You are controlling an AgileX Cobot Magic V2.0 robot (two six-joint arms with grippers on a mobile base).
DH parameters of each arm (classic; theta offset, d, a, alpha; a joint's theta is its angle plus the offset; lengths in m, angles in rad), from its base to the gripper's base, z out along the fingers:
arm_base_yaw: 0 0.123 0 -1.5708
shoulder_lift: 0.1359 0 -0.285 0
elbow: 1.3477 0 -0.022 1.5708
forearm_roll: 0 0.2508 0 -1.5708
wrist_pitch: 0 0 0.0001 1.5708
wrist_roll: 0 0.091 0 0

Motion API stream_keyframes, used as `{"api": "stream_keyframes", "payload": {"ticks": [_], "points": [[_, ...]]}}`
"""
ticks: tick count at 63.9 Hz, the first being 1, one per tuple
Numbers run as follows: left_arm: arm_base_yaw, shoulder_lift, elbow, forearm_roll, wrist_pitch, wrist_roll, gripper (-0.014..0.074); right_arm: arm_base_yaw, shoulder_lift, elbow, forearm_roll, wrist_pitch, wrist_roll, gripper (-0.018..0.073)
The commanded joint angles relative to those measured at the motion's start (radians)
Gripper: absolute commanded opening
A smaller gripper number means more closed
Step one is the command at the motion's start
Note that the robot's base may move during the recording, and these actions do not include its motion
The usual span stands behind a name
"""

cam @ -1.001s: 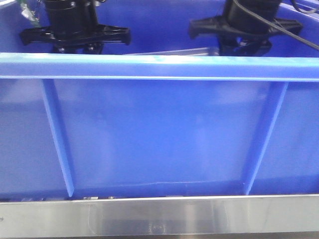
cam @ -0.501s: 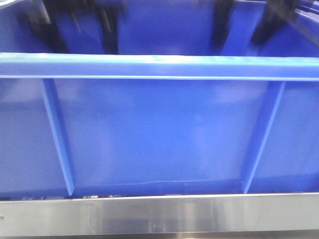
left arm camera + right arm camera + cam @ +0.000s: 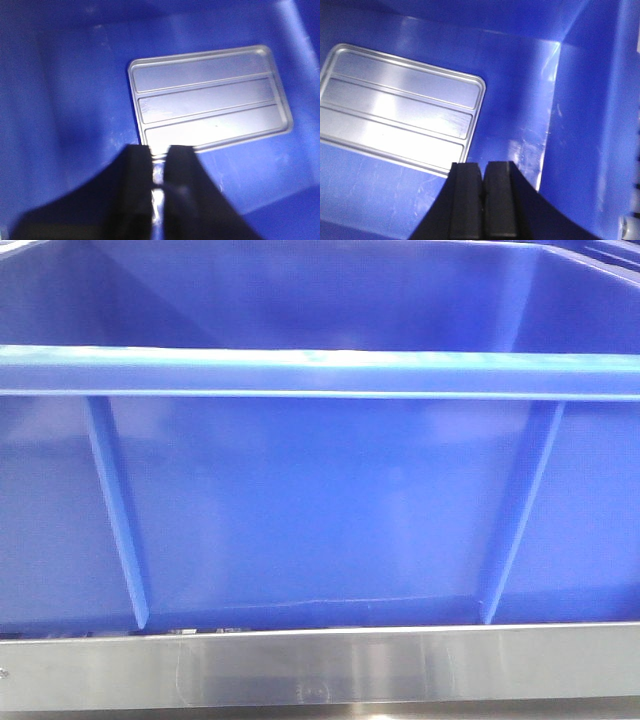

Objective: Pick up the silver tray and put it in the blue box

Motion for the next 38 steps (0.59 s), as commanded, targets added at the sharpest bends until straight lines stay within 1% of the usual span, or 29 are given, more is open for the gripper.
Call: {"api": "stream_keyframes", "payload": {"ticks": [1, 5, 10, 17, 24, 31, 38], "points": [[-0.006, -0.127, 0.053, 0.003, -0.145, 0.002, -0.0101, 0.001, -0.106, 0.053, -0.03, -0.132, -0.009, 0.0053], [-0.006, -0.207, 0.115, 0.006, -0.192, 0.002, -0.0104, 0.001, -0.178, 0.109, -0.032, -0.174, -0.01, 0.0053], [-0.006, -0.291, 0.184, 0.034, -0.229, 0.002, -0.0104, 0.001, -0.261, 0.169, -0.034, -0.217, -0.02, 0.0053], [-0.006, -0.408, 0.262, 0.079, -0.246, 0.007, -0.0104, 0.001, -0.374, 0.233, -0.034, -0.257, -0.039, 0.0053], [-0.006, -0.533, 0.333, 0.079, -0.246, 0.058, -0.0104, 0.001, -0.504, 0.293, -0.034, -0.279, -0.052, 0.0053], [-0.006, -0.68, 0.386, 0.059, -0.256, 0.108, -0.0104, 0.001, -0.63, 0.352, -0.035, -0.288, -0.061, 0.0053], [-0.006, -0.806, 0.426, 0.044, -0.263, 0.177, -0.0104, 0.001, -0.75, 0.416, -0.035, -0.3, -0.092, 0.0053]]}}
